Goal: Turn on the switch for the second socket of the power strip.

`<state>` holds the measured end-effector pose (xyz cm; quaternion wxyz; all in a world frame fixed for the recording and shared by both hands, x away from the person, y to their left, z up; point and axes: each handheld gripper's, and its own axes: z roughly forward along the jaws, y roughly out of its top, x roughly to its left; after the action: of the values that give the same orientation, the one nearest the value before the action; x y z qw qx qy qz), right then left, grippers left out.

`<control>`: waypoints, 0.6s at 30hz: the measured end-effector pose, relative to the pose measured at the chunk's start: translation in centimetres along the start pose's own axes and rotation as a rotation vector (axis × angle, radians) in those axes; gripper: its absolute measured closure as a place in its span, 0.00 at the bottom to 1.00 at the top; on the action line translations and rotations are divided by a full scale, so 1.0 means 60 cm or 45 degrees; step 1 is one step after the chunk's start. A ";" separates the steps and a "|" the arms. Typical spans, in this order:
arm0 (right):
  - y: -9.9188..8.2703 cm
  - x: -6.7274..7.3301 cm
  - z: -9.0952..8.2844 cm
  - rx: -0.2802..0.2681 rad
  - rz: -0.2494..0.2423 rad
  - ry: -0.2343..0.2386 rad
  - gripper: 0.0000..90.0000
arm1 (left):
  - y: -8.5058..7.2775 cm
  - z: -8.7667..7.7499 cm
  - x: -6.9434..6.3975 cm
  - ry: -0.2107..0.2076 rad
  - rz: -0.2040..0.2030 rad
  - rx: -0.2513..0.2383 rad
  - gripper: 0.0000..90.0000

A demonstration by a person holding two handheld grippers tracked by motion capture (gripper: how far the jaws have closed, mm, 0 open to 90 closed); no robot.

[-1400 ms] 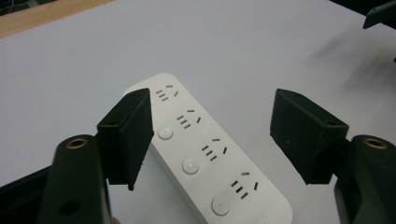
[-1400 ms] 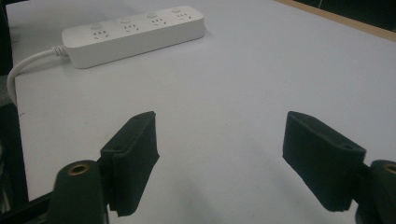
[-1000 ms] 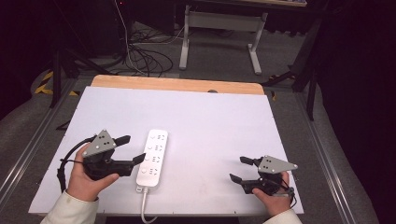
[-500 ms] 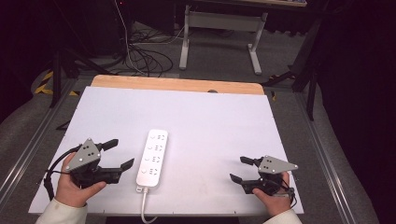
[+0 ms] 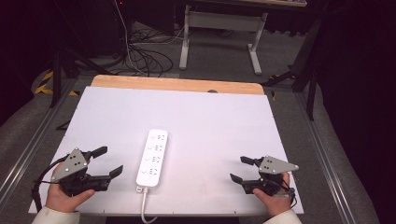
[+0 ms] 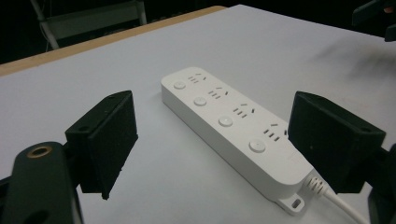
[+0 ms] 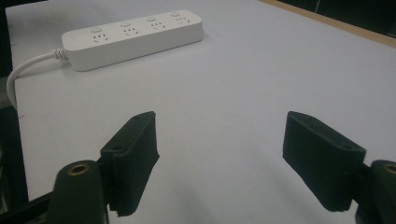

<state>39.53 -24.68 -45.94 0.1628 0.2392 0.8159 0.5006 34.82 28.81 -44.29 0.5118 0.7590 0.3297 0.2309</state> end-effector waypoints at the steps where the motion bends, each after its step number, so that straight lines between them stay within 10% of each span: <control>1: 0.000 0.000 0.000 0.000 0.001 -0.001 0.29 | -0.003 -0.001 0.000 0.002 -0.003 0.000 0.18; 13: 0.000 0.000 0.000 0.003 -0.002 -0.001 0.29 | -0.052 -0.009 0.018 0.028 -0.117 0.000 0.18; 18: 0.000 0.000 0.001 0.010 -0.003 -0.003 0.29 | -0.061 -0.011 0.021 0.053 -0.090 0.040 0.18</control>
<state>39.56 -24.64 -46.00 0.1634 0.2395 0.8179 0.4970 34.22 31.09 -47.41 0.5006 0.7498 0.3706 0.2232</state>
